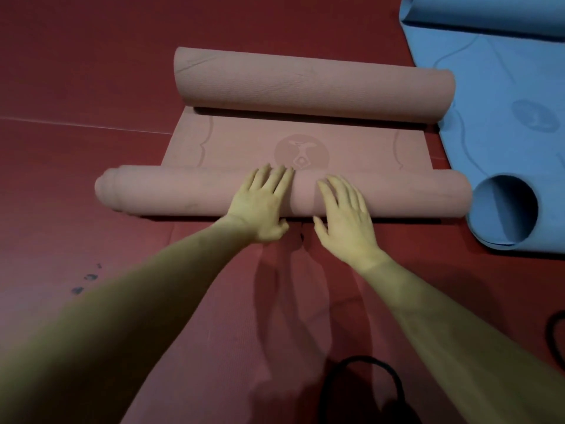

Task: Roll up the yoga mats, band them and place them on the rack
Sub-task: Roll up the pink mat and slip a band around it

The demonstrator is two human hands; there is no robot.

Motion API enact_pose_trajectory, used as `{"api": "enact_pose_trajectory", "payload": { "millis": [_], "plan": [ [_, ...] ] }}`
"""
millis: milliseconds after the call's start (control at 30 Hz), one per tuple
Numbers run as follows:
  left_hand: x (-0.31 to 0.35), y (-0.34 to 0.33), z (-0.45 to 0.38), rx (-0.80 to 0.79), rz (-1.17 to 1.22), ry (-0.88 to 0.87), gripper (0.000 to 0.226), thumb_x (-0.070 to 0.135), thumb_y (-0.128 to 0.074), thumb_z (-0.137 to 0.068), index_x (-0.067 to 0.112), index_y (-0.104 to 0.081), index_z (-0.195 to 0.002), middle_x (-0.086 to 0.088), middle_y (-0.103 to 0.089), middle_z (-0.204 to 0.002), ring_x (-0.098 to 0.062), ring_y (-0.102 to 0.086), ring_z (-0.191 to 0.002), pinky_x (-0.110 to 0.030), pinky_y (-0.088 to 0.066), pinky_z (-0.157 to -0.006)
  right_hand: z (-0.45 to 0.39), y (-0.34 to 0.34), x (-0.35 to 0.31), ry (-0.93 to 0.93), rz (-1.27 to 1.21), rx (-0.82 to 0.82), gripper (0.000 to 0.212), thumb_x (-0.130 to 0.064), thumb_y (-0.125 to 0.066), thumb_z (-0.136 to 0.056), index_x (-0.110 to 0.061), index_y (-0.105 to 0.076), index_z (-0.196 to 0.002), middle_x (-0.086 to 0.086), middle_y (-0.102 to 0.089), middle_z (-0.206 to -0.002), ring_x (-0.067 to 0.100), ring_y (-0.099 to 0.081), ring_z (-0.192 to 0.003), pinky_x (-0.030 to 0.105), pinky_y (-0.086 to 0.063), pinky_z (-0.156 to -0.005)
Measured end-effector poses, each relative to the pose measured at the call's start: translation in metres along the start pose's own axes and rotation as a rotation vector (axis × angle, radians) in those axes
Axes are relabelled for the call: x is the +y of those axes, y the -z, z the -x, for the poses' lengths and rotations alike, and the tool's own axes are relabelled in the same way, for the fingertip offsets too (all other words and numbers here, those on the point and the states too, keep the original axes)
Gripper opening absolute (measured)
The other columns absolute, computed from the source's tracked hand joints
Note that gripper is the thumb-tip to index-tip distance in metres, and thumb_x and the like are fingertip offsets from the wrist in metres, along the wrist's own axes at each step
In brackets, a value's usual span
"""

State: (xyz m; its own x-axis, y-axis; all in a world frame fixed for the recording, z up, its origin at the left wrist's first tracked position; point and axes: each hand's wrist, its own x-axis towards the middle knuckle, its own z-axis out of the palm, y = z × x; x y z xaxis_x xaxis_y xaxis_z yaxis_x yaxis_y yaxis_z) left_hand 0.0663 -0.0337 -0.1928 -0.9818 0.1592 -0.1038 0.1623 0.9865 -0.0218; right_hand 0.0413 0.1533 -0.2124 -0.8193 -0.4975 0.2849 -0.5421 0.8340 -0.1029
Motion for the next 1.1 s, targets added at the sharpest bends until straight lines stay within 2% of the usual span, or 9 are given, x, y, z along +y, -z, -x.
{"api": "enact_pose_trajectory", "payload": {
  "millis": [67, 133, 200, 300, 400, 533, 667, 767, 1100],
  "plan": [
    [-0.005, 0.011, -0.022, -0.092, -0.104, 0.019, 0.112, 0.053, -0.063, -0.075, 0.009, 0.007, -0.151, -0.011, -0.006, -0.159, -0.033, -0.007, -0.146, -0.043, -0.006, -0.119, -0.006, -0.003, 0.004, 0.002, 0.049, -0.075, 0.087, -0.016, -0.073, -0.064, -0.005, -0.036, -0.143, 0.014, -0.038, -0.148, 0.031, -0.032, -0.139, 0.042, -0.021, -0.117],
    [-0.007, 0.02, -0.039, -0.139, -0.195, 0.04, 0.122, 0.06, -0.067, -0.072, 0.006, 0.01, -0.149, -0.012, -0.008, -0.158, -0.032, -0.008, -0.145, -0.046, -0.006, -0.119, -0.022, -0.002, 0.006, -0.01, 0.087, -0.139, 0.098, -0.015, -0.073, -0.063, -0.007, -0.026, -0.148, 0.012, -0.029, -0.153, 0.029, -0.022, -0.144, 0.04, -0.009, -0.119],
    [-0.007, 0.024, -0.05, -0.122, -0.206, 0.075, 0.126, 0.06, -0.071, -0.069, 0.004, 0.009, -0.149, -0.016, -0.014, -0.155, -0.032, -0.015, -0.144, -0.047, -0.011, -0.118, -0.045, -0.001, 0.008, -0.018, 0.122, -0.237, 0.105, -0.021, -0.074, -0.068, -0.009, -0.012, -0.152, 0.009, -0.017, -0.157, 0.026, -0.01, -0.147, 0.038, 0.001, -0.119],
    [-0.006, 0.018, -0.057, -0.088, -0.237, 0.072, 0.122, 0.052, -0.075, -0.069, 0.007, 0.005, -0.149, -0.021, -0.016, -0.152, -0.036, -0.021, -0.14, -0.048, -0.019, -0.115, -0.075, -0.004, 0.013, -0.014, 0.207, -0.361, 0.115, -0.03, -0.079, -0.068, -0.011, -0.002, -0.151, 0.007, -0.009, -0.158, 0.026, -0.004, -0.147, 0.04, 0.003, -0.118],
    [-0.006, 0.013, -0.069, -0.122, -0.256, 0.112, 0.119, 0.043, -0.078, -0.07, 0.008, 0.004, -0.149, -0.022, -0.016, -0.152, -0.038, -0.017, -0.142, -0.05, -0.016, -0.115, -0.093, -0.009, 0.014, -0.026, 0.26, -0.415, 0.125, -0.036, -0.086, -0.06, -0.009, -0.003, -0.15, 0.011, -0.014, -0.155, 0.028, -0.008, -0.146, 0.046, -0.002, -0.117],
    [-0.004, 0.02, -0.089, -0.17, -0.228, 0.16, 0.107, 0.031, -0.079, -0.07, 0.007, -0.008, -0.147, -0.018, -0.032, -0.144, -0.038, -0.034, -0.132, -0.053, -0.024, -0.111, -0.11, -0.008, 0.016, -0.052, 0.287, -0.488, 0.124, -0.039, -0.087, -0.058, -0.009, -0.007, -0.148, 0.015, -0.021, -0.152, 0.03, -0.013, -0.145, 0.053, -0.008, -0.115],
    [-0.007, 0.022, -0.095, -0.178, -0.28, 0.125, 0.109, 0.035, -0.083, -0.063, 0.007, -0.014, -0.143, -0.014, -0.04, -0.135, -0.034, -0.045, -0.12, -0.047, -0.037, -0.098, -0.112, -0.008, 0.015, -0.035, 0.294, -0.457, 0.108, -0.033, -0.08, -0.063, -0.008, -0.015, -0.146, 0.016, -0.03, -0.146, 0.03, -0.024, -0.14, 0.054, -0.016, -0.113],
    [-0.008, 0.025, -0.09, -0.156, -0.309, 0.073, 0.107, 0.042, -0.082, -0.061, 0.007, -0.019, -0.14, -0.012, -0.042, -0.131, -0.032, -0.048, -0.115, -0.043, -0.041, -0.089, -0.108, -0.006, 0.014, 0.002, 0.324, -0.431, 0.103, -0.034, -0.079, -0.062, -0.005, -0.022, -0.142, 0.015, -0.04, -0.138, 0.03, -0.037, -0.129, 0.053, -0.025, -0.108],
    [0.013, 0.018, -0.018, -0.076, -0.235, 0.0, 0.091, 0.042, -0.075, -0.066, 0.012, -0.024, -0.135, -0.008, -0.04, -0.129, -0.028, -0.042, -0.112, -0.037, -0.033, -0.089, -0.043, 0.011, -0.002, 0.102, 0.354, -0.422, 0.097, -0.038, -0.075, -0.063, -0.004, -0.028, -0.141, 0.014, -0.048, -0.131, 0.031, -0.046, -0.119, 0.052, -0.029, -0.105]
  ]
}}
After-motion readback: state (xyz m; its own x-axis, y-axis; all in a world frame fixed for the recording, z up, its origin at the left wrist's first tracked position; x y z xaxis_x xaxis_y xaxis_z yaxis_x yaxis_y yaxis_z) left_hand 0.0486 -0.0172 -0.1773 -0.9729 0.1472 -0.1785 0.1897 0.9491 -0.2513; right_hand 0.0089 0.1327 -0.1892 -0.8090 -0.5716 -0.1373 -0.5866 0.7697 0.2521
